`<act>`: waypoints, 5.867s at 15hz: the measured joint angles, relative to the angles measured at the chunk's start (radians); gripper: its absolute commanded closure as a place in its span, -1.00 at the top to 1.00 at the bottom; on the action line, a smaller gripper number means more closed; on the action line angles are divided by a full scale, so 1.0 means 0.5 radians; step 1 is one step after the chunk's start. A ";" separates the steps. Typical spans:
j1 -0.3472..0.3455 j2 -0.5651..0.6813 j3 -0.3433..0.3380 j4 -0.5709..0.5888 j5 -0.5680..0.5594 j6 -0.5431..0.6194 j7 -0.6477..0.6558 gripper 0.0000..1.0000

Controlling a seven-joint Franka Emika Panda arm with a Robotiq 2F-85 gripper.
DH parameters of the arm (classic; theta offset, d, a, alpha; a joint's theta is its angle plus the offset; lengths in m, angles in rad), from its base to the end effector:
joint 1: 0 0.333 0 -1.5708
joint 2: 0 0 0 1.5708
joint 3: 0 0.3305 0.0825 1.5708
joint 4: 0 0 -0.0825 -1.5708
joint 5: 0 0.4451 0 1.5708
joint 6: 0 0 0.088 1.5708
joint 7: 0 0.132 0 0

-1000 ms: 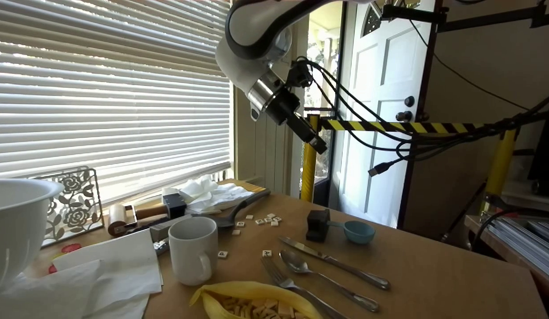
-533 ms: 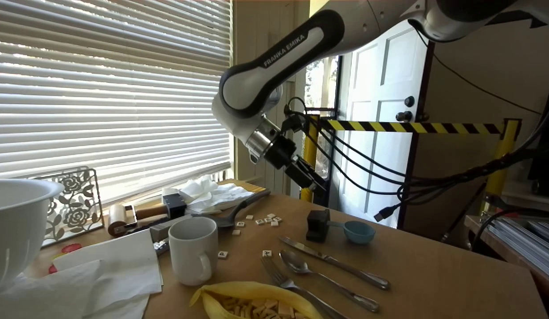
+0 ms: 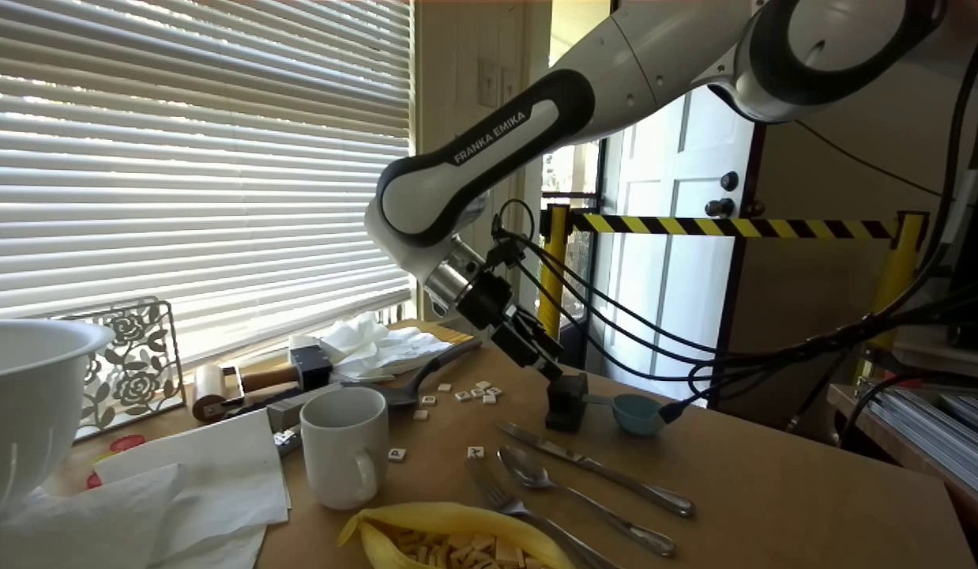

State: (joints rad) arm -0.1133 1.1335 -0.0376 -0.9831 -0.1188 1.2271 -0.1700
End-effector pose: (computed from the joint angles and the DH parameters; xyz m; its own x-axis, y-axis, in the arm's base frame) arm 0.7018 -0.1180 0.0881 0.6198 0.0223 -0.7845 0.0389 -0.9992 0.0024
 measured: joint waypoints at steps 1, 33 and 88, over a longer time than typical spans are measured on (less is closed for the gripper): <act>0.000 0.028 0.000 0.042 0.000 0.000 0.000 1.00; 0.018 0.547 -0.031 0.647 -0.001 -0.427 0.095 1.00; 0.266 0.640 -0.082 0.819 -0.339 -0.654 -0.210 -0.29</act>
State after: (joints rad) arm 0.0196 1.4536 -0.0785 -0.5737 -0.2883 0.9001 -0.2749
